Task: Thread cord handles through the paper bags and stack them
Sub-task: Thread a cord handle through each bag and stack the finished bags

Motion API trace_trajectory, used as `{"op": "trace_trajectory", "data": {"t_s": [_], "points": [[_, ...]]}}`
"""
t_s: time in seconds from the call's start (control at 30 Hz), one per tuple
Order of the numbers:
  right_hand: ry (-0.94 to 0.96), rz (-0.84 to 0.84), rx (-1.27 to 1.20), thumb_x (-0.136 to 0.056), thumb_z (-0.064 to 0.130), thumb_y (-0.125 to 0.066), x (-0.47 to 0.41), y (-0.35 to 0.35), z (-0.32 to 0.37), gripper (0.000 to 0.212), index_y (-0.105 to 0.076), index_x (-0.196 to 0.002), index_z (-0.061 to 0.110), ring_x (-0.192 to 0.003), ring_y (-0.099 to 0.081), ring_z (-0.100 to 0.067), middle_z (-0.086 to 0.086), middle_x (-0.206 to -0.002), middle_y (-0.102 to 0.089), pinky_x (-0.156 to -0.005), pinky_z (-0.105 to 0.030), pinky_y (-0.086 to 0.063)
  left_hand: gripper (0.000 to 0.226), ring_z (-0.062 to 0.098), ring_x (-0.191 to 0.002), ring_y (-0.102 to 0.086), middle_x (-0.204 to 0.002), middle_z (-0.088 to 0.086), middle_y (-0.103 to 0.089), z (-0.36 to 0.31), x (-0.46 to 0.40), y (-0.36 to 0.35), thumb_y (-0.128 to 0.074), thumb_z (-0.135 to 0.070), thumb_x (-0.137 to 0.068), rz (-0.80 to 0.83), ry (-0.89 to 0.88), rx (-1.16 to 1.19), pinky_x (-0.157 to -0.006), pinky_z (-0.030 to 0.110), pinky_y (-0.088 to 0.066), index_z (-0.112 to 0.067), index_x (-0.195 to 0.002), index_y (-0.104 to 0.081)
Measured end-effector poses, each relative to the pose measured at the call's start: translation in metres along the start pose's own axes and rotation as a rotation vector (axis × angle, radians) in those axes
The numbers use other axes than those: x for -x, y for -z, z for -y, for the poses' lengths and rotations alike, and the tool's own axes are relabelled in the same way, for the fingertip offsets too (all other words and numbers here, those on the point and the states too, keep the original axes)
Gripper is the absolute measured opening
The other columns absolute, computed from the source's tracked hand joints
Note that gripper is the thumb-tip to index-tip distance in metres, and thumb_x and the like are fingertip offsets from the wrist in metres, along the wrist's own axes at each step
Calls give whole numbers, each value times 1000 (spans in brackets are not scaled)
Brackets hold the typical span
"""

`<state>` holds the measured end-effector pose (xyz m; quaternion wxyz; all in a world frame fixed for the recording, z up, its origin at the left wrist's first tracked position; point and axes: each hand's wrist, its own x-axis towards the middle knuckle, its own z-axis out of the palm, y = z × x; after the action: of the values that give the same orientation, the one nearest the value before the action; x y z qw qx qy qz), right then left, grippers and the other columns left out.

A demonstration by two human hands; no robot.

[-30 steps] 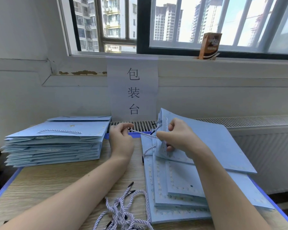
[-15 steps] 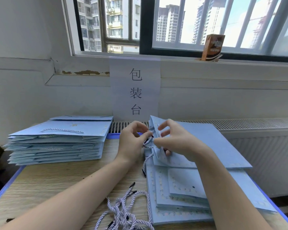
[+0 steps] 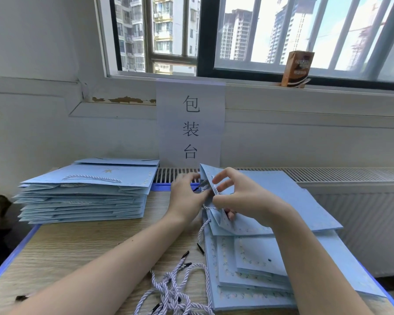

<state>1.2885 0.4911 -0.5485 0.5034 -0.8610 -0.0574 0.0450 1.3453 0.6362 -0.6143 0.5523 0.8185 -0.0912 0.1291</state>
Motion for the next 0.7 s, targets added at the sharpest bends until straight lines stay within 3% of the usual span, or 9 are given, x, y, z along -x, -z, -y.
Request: {"op": "trace_trajectory", "data": {"t_s": [0.07,0.13,0.23,0.4,0.53,0.7], "points": [[3,-4,1,-82,6,-68,0,0,0,37,-54,-114,19,-51,-55,-9,-5,-113,-57,-53,-25,-50,33,19,-102,-55,-107,1,-60,0,1,-1,-76,-27,-84,13,-24,-24,-79,27,-48,-18,-114,-65],[-1,-5,5,-82,7,-68,0,1,0,37,-54,-114,19,-51,-55,-9,-4,-112,-57,-54,-25,-50,26,16,-80,-55,-87,2,-60,-3,3,-1,-74,-26,-86,-4,-24,7,-65,24,-46,-15,-106,-61],[-5,-8,-8,-82,6,-68,-1,0,0,37,-54,-113,18,-50,-55,-9,-4,-112,-57,-54,-26,-50,25,17,-69,-53,-76,4,-57,-5,5,-1,-71,-26,-89,22,-3,34,-66,32,-48,-15,-105,-55],[-9,-12,-10,-82,5,-67,-1,0,0,36,-54,-113,18,-47,-55,-7,-4,-112,-57,-53,-24,-50,8,32,-76,-66,-77,13,-68,-3,3,-1,-70,-18,-88,43,-33,21,-71,45,-54,-12,-87,-64],[-15,-7,-23,-81,4,-68,-1,1,0,37,-54,-113,18,-51,-56,-12,-4,-112,-56,-55,-27,-51,10,22,-64,-62,-71,13,-68,-3,3,1,-67,-9,-84,94,-41,79,-67,47,-55,-12,-75,-66],[-11,-34,-36,-80,6,-68,-3,3,-3,37,-55,-112,18,-55,-55,-15,-5,-114,-56,-56,-28,-49,38,2,-53,-51,-53,-6,-57,-18,11,6,-48,7,-85,300,-70,190,-56,13,-42,-13,-55,-60]]}}
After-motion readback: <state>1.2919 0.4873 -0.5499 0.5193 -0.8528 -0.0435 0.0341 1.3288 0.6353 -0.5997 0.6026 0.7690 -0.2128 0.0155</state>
